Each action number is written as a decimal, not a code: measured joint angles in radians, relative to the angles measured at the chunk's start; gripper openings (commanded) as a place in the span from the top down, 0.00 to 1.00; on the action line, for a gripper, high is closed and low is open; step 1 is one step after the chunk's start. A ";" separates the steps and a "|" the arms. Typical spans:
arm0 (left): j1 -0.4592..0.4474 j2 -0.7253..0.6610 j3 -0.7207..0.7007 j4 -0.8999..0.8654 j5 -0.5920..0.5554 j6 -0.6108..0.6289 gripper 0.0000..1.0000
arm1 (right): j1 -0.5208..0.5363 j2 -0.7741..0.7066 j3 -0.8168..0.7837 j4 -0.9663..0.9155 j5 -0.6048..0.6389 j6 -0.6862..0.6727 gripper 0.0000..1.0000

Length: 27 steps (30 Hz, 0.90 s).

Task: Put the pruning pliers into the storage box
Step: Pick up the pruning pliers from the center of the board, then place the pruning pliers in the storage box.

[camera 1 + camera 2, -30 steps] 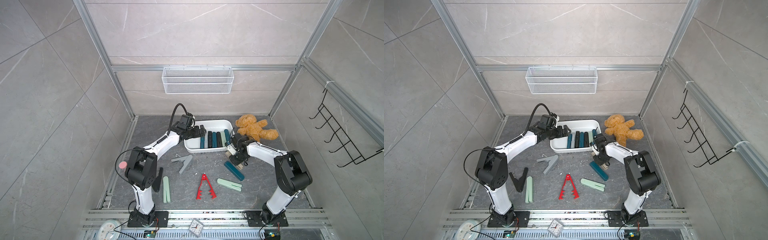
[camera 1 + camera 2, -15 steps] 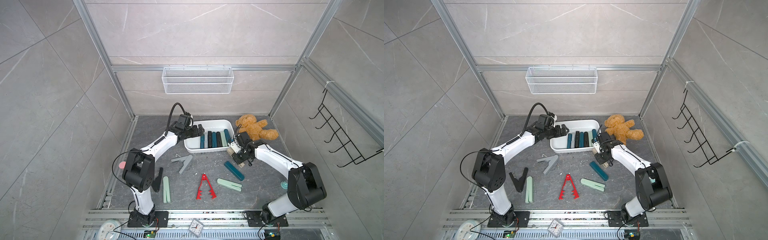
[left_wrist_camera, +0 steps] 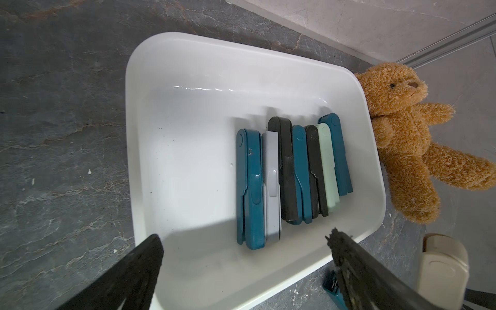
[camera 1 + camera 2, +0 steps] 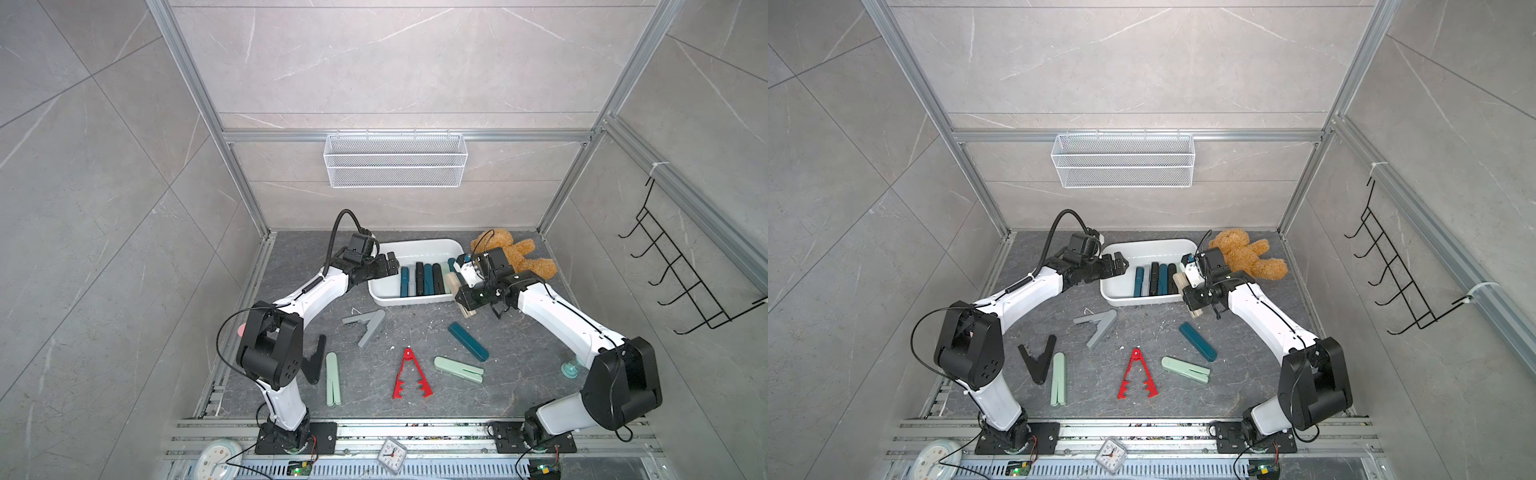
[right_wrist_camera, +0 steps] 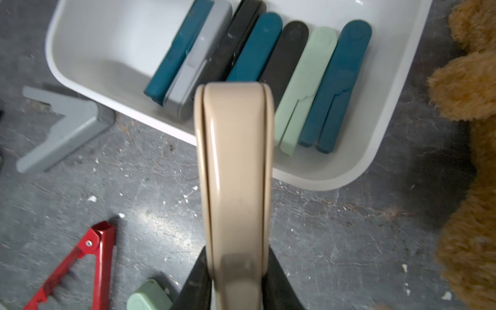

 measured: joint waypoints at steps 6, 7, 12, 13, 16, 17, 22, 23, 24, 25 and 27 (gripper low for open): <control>0.021 -0.039 -0.033 0.008 -0.032 -0.001 0.00 | 0.009 0.076 0.102 0.062 -0.055 0.151 0.86; 0.024 -0.043 -0.040 0.008 -0.037 -0.001 0.00 | 0.015 0.098 0.123 0.072 -0.062 0.176 0.86; 0.040 -0.046 -0.066 0.008 -0.056 -0.005 0.00 | 0.055 0.196 0.217 0.102 -0.072 0.275 0.86; 0.042 -0.047 -0.071 0.006 -0.059 -0.005 0.00 | 0.064 0.214 0.232 0.112 -0.073 0.298 0.86; 0.048 -0.050 -0.087 0.002 -0.072 -0.010 0.00 | 0.096 0.264 0.273 0.147 -0.071 0.372 0.85; 0.050 -0.051 -0.092 0.002 -0.076 -0.013 0.00 | 0.108 0.282 0.285 0.162 -0.071 0.399 0.85; 0.064 -0.058 -0.111 0.003 -0.080 -0.025 0.00 | 0.174 0.400 0.379 0.208 -0.048 0.516 0.84; 0.067 -0.059 -0.114 0.003 -0.080 -0.027 0.00 | 0.188 0.427 0.404 0.209 -0.040 0.534 0.84; 0.069 -0.061 -0.117 0.003 -0.080 -0.029 0.00 | 0.202 0.457 0.432 0.211 -0.032 0.555 0.84; 0.073 -0.061 -0.121 0.003 -0.080 -0.031 0.00 | 0.216 0.486 0.462 0.211 -0.021 0.577 0.83; 0.078 -0.063 -0.129 0.004 -0.080 -0.031 0.00 | 0.238 0.541 0.523 0.209 0.001 0.613 0.83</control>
